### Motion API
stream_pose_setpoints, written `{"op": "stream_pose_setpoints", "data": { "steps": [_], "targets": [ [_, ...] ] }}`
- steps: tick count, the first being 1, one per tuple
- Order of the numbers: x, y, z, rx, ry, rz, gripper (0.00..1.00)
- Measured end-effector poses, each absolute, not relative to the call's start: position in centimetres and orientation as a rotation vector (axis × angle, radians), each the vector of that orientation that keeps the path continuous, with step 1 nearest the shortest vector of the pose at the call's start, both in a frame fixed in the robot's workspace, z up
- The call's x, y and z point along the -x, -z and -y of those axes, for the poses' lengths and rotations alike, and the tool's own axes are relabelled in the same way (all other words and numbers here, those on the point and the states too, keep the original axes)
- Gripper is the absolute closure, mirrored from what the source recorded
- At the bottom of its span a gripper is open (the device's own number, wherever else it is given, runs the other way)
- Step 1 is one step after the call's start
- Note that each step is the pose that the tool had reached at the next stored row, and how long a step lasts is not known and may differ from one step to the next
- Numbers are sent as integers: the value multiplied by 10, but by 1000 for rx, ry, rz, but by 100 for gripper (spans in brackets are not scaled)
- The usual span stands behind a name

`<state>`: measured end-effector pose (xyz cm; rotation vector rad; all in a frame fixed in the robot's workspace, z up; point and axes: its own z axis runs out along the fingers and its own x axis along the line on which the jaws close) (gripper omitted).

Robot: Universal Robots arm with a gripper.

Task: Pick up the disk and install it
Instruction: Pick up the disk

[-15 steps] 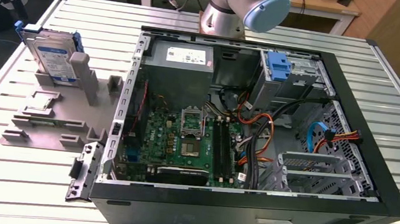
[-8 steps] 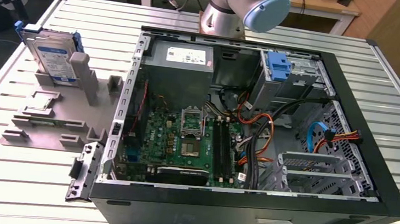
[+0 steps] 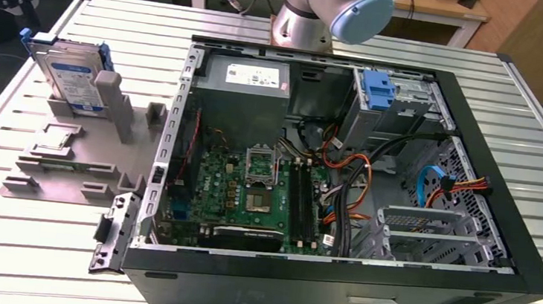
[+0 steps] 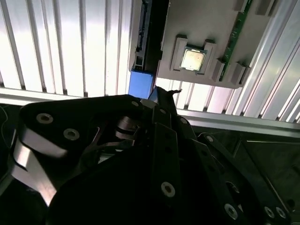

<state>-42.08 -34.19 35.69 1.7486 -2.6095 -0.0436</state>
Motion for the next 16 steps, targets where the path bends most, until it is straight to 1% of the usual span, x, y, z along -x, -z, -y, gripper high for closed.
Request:
{"op": "stream_pose_setpoints", "data": {
  "steps": [12, 13, 14, 15, 16],
  "targets": [
    [421, -352, 340, -1953, 43, 2458, 90],
    [421, -352, 340, -1967, 43, 2447, 89],
    [421, -352, 340, -1980, 43, 2436, 83],
    [421, -351, 340, -1992, 43, 2426, 83],
    [421, -350, 340, -2005, 42, 2416, 77]
  ]
}}
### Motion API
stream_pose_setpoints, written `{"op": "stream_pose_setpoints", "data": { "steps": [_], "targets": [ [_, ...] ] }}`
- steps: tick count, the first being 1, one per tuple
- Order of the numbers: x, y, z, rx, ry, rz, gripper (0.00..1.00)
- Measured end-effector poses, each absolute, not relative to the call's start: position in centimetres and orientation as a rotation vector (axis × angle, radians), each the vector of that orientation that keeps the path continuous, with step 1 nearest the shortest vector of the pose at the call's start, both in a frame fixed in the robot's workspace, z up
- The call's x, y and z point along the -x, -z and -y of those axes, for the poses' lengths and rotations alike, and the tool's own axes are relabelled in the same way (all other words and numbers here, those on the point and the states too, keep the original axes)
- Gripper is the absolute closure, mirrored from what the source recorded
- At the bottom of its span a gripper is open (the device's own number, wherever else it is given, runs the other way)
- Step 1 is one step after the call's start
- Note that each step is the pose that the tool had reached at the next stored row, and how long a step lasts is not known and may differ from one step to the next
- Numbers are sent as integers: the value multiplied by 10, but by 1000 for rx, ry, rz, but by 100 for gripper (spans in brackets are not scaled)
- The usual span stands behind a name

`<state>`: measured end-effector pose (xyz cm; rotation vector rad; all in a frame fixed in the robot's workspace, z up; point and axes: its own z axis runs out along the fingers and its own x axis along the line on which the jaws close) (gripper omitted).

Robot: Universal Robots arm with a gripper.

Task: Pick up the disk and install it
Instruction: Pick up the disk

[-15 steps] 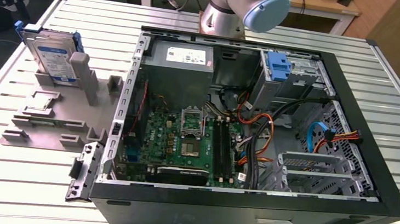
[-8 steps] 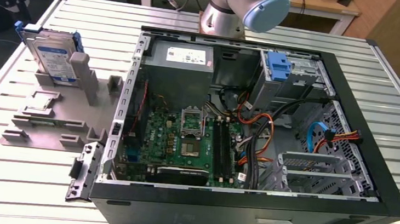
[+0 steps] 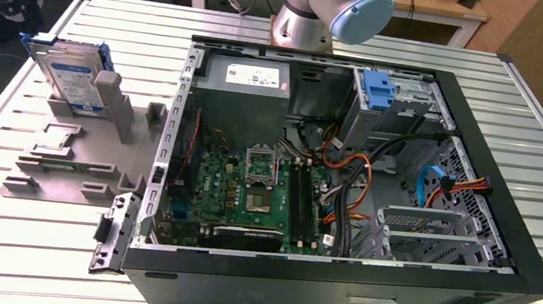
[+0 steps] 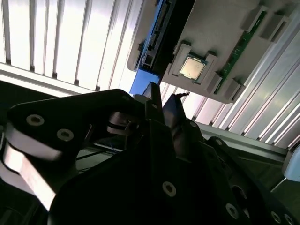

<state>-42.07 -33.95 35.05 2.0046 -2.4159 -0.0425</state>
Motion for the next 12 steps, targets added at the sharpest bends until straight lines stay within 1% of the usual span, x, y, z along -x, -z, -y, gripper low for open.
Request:
{"op": "stream_pose_setpoints", "data": {
  "steps": [1, 2, 4, 5, 7, 8, 9, 10, 12],
  "targets": [
    [421, -350, 340, -2017, 42, 2406, 71],
    [421, -349, 340, -2031, 41, 2394, 71],
    [421, -348, 340, -2057, 41, 2372, 59],
    [421, -347, 340, -2071, 41, 2360, 59],
    [421, -345, 340, -2102, 41, 2332, 47],
    [421, -344, 340, -2120, 41, 2316, 47],
    [421, -343, 340, -2138, 40, 2298, 42],
    [421, -342, 340, -2154, 40, 2283, 42],
    [421, -339, 339, -2182, 39, 2257, 29]
  ]
}}
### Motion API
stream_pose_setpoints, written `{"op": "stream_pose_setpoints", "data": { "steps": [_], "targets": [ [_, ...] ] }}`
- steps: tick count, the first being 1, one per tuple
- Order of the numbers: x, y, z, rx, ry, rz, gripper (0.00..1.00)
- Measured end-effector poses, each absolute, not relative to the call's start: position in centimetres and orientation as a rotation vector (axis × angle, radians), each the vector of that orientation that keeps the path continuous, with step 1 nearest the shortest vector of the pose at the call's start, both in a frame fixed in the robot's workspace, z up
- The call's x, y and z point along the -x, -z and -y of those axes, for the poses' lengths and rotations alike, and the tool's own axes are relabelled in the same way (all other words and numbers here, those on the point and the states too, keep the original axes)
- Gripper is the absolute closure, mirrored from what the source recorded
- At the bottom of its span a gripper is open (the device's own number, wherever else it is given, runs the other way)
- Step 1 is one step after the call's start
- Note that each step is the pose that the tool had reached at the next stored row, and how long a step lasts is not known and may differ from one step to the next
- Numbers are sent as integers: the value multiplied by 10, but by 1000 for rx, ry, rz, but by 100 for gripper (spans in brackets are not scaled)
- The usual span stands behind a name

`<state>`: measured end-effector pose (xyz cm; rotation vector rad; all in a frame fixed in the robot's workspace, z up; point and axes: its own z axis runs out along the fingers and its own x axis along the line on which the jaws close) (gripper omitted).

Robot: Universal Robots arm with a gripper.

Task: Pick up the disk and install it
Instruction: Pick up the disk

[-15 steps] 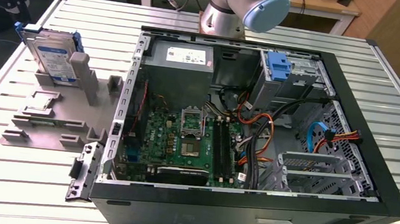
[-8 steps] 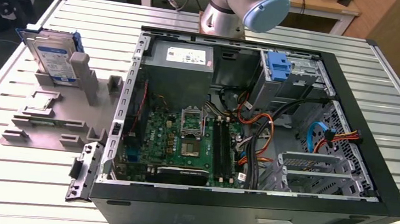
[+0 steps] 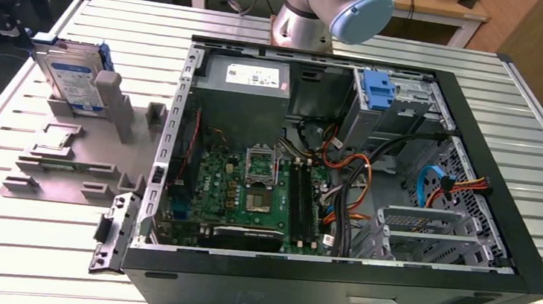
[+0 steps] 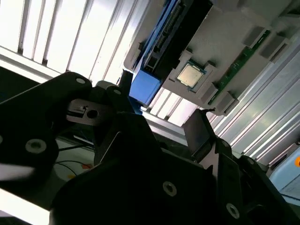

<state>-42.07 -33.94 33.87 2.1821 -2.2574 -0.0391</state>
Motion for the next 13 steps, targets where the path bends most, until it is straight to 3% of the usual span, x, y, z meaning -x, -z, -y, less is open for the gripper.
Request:
{"op": "stream_pose_setpoints", "data": {
  "steps": [13],
  "targets": [
    [422, -324, 338, -2229, 20, 2233, 29]
  ]
}}
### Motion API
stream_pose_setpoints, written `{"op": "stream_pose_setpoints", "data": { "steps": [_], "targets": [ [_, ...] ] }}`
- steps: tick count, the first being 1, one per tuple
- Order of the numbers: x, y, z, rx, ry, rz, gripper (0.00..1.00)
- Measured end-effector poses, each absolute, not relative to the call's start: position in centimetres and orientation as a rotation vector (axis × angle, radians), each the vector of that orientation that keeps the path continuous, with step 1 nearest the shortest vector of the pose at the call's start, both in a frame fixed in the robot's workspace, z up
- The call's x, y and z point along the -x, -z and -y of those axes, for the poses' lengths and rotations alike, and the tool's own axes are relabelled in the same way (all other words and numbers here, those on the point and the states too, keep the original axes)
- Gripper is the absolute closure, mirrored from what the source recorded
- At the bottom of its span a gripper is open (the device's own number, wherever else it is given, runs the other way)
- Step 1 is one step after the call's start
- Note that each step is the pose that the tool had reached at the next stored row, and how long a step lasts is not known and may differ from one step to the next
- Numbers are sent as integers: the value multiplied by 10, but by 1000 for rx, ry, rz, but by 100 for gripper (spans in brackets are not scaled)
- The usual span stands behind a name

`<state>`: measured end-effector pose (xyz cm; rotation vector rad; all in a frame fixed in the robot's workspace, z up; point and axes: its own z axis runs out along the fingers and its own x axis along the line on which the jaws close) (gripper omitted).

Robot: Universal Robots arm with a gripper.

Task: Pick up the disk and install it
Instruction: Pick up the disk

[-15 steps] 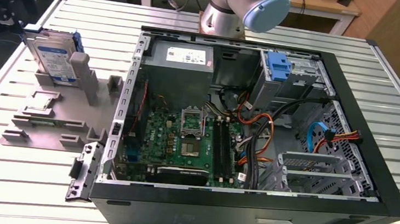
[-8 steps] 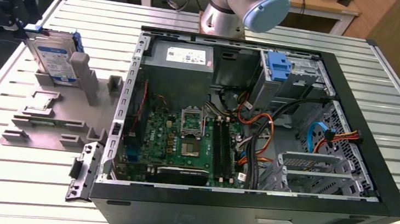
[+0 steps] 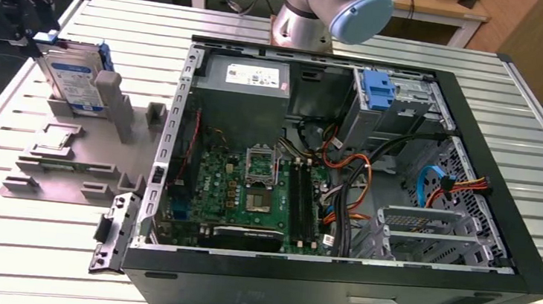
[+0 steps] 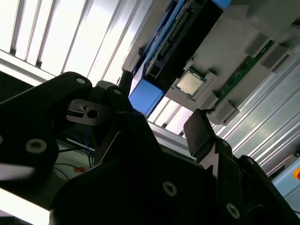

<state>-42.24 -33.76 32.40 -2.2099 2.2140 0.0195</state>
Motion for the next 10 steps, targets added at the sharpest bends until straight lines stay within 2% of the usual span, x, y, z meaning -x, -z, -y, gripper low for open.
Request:
{"op": "stream_pose_setpoints", "data": {
  "steps": [10],
  "targets": [
    [422, -310, 334, 2206, -27, -2210, 29]
  ]
}}
